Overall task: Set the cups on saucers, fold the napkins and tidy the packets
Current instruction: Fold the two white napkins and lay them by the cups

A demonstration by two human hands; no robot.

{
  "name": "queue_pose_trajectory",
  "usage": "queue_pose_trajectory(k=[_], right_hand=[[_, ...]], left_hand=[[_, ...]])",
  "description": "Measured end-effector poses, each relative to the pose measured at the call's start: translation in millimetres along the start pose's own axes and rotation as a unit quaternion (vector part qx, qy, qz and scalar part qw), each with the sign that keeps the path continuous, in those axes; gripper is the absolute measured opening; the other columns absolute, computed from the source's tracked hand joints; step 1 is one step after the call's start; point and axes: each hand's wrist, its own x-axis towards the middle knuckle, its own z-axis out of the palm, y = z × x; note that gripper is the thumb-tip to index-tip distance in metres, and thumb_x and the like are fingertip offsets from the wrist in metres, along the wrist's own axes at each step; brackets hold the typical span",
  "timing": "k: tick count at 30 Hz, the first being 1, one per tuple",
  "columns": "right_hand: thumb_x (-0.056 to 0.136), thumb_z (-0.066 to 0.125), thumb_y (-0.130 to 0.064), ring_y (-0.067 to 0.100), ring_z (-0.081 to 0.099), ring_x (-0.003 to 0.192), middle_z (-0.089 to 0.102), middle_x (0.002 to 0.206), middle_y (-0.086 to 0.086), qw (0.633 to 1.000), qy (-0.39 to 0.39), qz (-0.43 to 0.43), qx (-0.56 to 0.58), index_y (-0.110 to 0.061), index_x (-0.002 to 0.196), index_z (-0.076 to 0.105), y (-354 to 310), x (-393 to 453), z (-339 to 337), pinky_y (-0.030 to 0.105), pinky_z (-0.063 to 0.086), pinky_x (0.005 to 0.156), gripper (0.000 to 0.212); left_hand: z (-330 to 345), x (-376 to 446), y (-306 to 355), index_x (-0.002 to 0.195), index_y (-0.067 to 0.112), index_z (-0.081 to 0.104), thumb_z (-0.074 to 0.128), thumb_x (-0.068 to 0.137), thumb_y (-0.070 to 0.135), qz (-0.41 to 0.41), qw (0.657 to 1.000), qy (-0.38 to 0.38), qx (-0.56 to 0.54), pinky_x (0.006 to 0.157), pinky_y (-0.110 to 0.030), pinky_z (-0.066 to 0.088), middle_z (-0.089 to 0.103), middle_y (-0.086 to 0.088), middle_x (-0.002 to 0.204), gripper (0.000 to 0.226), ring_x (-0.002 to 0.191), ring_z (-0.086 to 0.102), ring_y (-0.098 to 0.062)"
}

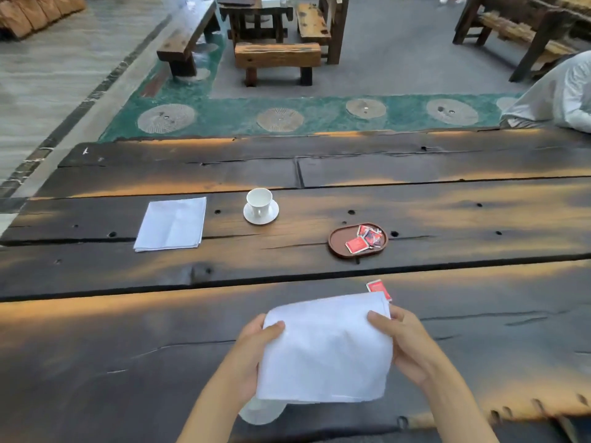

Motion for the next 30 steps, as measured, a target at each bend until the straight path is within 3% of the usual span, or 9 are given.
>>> queue_pose_trajectory(k=[2,5,10,14,18,24,26,28,30], right_hand=[[0.082,0.076,-0.019,0.033,0.071,0.092,0.072,0.112,0.025,0.999,0.015,0.013,0.026,0.012,0.127,0.057,4.1,-2.1,-9.8,0.036,0.059,0.068,0.058],[0.095,0.065,-0.019,0.034,0.068,0.097,0.068,0.119,0.023,0.999,0.004,0.017,0.039,0.007,0.129,0.058,10.6,-8.1,-17.4,0.039,0.059,0.072,0.043],[0.092,0.069,-0.006,0.038,0.074,0.097,0.075,0.115,0.023,0.994,0.090,0.056,-0.031,0.000,0.120,0.064,73.8,-30.3,-26.8,0.047,0.056,0.084,0.030],[0.093,0.070,-0.012,0.031,0.077,0.082,0.078,0.101,0.019,0.984,0.145,0.102,-0.025,0.002,0.110,0.068,96.3,-43.4,-37.6,0.036,0.059,0.063,0.022],[0.091,0.073,-0.013,0.030,0.078,0.086,0.080,0.101,0.016,0.982,0.129,0.129,-0.040,-0.001,0.111,0.070,108.9,-42.9,-43.4,0.035,0.060,0.062,0.024],[0.096,0.066,-0.008,0.029,0.078,0.093,0.080,0.105,0.010,0.992,0.093,0.069,-0.059,-0.011,0.114,0.070,79.8,7.6,-56.4,0.038,0.062,0.072,0.018],[0.096,0.066,-0.012,0.028,0.077,0.094,0.080,0.104,0.008,0.993,0.086,0.054,-0.053,-0.013,0.113,0.071,75.9,26.5,-63.9,0.038,0.063,0.071,0.017],[0.096,0.066,-0.018,0.026,0.075,0.085,0.078,0.098,0.007,0.987,0.109,0.074,-0.094,-0.009,0.102,0.071,90.4,40.4,-73.9,0.036,0.061,0.071,0.012],[0.095,0.067,-0.022,0.021,0.058,0.070,0.064,0.081,0.007,0.968,0.133,0.110,-0.184,-0.008,0.080,0.060,116.1,49.1,-86.0,0.031,0.046,0.062,0.021]], left_hand=[[-5.5,-3.3,-21.7,0.133,0.001,0.061,0.065,0.095,0.016,-0.042,0.999,0.011,-0.029,0.088,-0.051,0.059,0.074,-0.023,0.122,0.041,0.112,0.072,-0.044],[-11.9,-5.0,-33.2,0.132,0.010,0.066,0.069,0.090,0.020,-0.054,0.994,-0.023,-0.094,0.079,-0.051,0.062,0.072,-0.021,0.129,0.043,0.114,0.071,-0.043],[-12.5,-15.8,-73.4,0.133,0.007,0.065,0.072,0.086,0.009,-0.082,0.995,-0.036,-0.048,0.093,-0.047,0.056,0.072,-0.022,0.129,0.047,0.120,0.068,-0.042],[-12.4,-29.5,-113.1,0.130,0.004,0.066,0.060,0.099,0.004,-0.110,0.994,-0.006,-0.029,0.091,-0.046,0.057,0.074,-0.020,0.125,0.032,0.120,0.068,-0.040],[-4.5,-32.6,-133.2,0.131,0.006,0.065,0.057,0.099,0.001,-0.101,0.994,0.010,-0.038,0.105,-0.053,0.051,0.074,-0.018,0.127,0.033,0.122,0.067,-0.039],[15.5,12.5,-129.4,0.126,0.014,0.068,0.060,0.097,0.001,-0.038,0.993,0.086,-0.071,0.084,-0.041,0.061,0.078,-0.011,0.120,0.033,0.110,0.074,-0.029],[19.1,30.7,-133.8,0.126,0.016,0.068,0.061,0.098,0.003,-0.015,0.992,0.101,-0.081,0.084,-0.040,0.060,0.079,-0.007,0.119,0.032,0.109,0.075,-0.027],[21.2,45.6,-150.9,0.123,0.014,0.069,0.061,0.100,0.008,-0.041,0.987,0.132,-0.080,0.088,-0.043,0.059,0.079,-0.007,0.118,0.025,0.109,0.075,-0.028],[24.3,55.9,-176.1,0.119,0.007,0.068,0.062,0.100,0.010,-0.095,0.975,0.194,-0.056,0.082,-0.040,0.060,0.079,-0.011,0.113,0.020,0.102,0.075,-0.030]])
